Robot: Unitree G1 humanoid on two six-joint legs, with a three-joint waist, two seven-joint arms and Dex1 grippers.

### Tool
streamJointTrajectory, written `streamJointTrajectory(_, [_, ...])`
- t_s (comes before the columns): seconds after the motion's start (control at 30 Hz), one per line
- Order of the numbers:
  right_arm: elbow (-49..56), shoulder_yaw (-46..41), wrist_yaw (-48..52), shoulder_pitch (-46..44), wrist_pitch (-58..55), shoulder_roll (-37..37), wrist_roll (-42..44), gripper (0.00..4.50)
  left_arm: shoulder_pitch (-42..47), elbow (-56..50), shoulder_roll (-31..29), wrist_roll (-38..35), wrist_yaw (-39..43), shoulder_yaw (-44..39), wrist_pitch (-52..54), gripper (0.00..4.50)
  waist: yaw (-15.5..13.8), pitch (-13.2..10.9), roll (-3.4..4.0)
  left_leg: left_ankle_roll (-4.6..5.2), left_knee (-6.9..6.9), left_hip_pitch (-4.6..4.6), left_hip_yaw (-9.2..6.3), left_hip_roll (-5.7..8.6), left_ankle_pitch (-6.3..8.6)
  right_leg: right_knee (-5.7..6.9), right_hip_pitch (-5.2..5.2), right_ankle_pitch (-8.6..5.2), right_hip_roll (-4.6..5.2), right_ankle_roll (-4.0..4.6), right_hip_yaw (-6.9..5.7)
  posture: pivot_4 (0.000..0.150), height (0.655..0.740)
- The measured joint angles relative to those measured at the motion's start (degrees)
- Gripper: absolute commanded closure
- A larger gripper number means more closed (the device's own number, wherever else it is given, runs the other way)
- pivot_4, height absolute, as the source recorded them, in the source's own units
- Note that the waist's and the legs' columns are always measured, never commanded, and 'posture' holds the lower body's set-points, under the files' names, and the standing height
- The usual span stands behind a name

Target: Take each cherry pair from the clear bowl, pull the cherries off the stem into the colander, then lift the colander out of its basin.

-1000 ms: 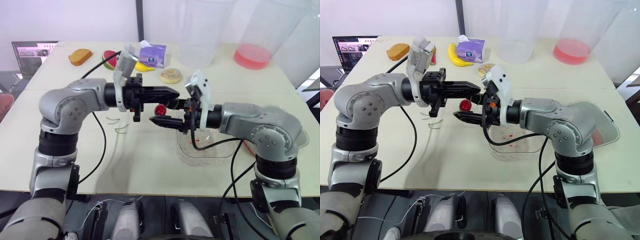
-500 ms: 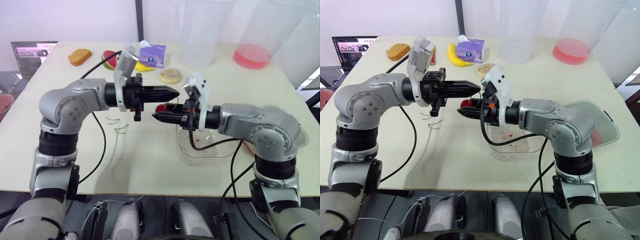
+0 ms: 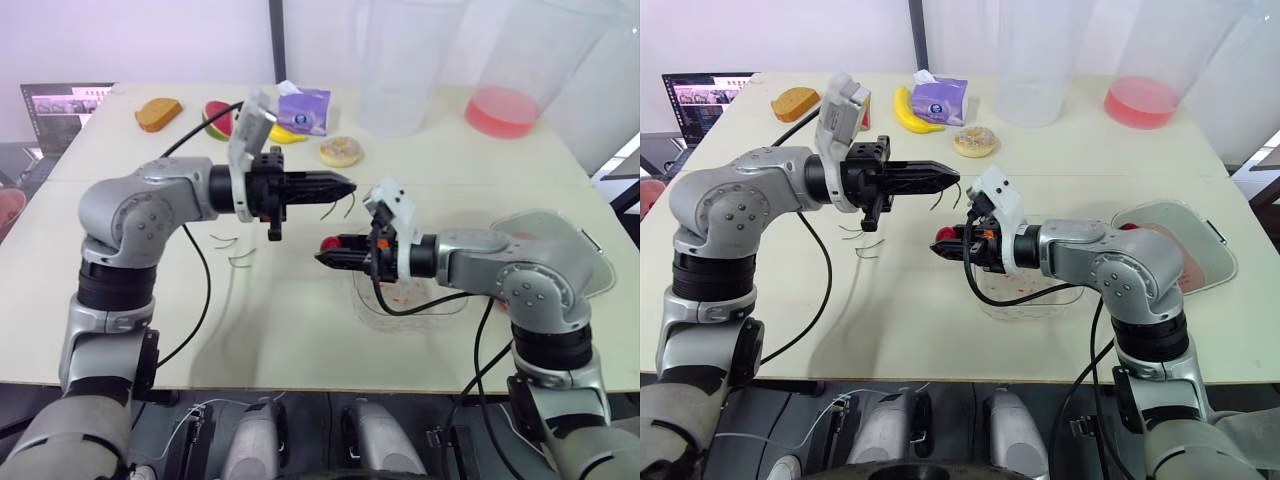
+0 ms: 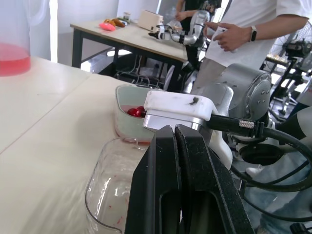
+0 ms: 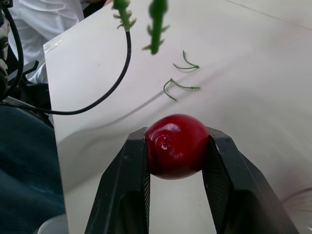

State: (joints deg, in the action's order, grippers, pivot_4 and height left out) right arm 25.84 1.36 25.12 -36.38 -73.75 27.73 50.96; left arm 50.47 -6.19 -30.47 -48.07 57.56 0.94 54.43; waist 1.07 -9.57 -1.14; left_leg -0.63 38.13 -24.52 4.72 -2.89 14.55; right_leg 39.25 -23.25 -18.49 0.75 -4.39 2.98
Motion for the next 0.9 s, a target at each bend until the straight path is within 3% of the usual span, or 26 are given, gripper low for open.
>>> streamJointTrajectory(0.17, [2.88, -6.28, -2.09, 1.65, -2.12, 0.96, 3.33, 3.52, -0.11, -0.04, -0.76, 0.07, 0.79, 0.0, -0.05, 4.5, -0.18, 0.0, 0.0, 0.0, 0.0, -0.01, 0.0, 0.01, 0.0, -0.01, 0.01, 0.0, 0.02, 0.0, -0.01, 0.15, 0.74])
streamJointTrajectory(0.37, [9.07, -23.76, -6.18, 10.2, -4.77, 9.94, 7.94, 3.52, -2.8, -1.24, -3.44, 0.72, 1.85, 0.0, -0.55, 4.5, -0.3, 0.0, 0.0, 0.03, -0.02, -0.02, 0.0, 0.02, 0.02, -0.06, 0.03, 0.0, 0.06, 0.0, -0.02, 0.15, 0.74])
streamJointTrajectory(0.5, [10.32, -34.9, -9.14, 18.84, -6.0, 15.28, 7.17, 3.52, -4.43, -2.13, -4.81, 1.37, 2.47, 0.19, -1.37, 4.5, -0.13, 0.0, -0.01, 0.02, -0.02, 0.01, 0.0, 0.01, 0.01, -0.06, 0.06, 0.0, 0.03, 0.0, 0.0, 0.15, 0.74])
streamJointTrajectory(0.6, [9.34, -43.21, -13.67, 25.27, -7.55, 17.4, 1.87, 3.52, -5.16, -2.71, -5.35, 1.96, 3.17, 0.46, -2.1, 4.5, -0.23, 0.0, 0.0, 0.01, -0.04, 0.02, 0.01, 0.02, 0.01, -0.06, 0.07, -0.01, 0.01, -0.01, 0.01, 0.15, 0.74])
streamJointTrajectory(0.9, [7.28, -47.49, -20.29, 28.5, -11.37, 12.35, -5.45, 3.52, -5.27, -2.96, -4.5, 2.41, 3.52, 0.53, -2.24, 4.5, -0.08, 0.0, 0.0, -0.01, -0.04, 0.04, 0.02, 0.03, -0.01, -0.04, 0.07, -0.01, -0.09, -0.02, 0.05, 0.15, 0.74])
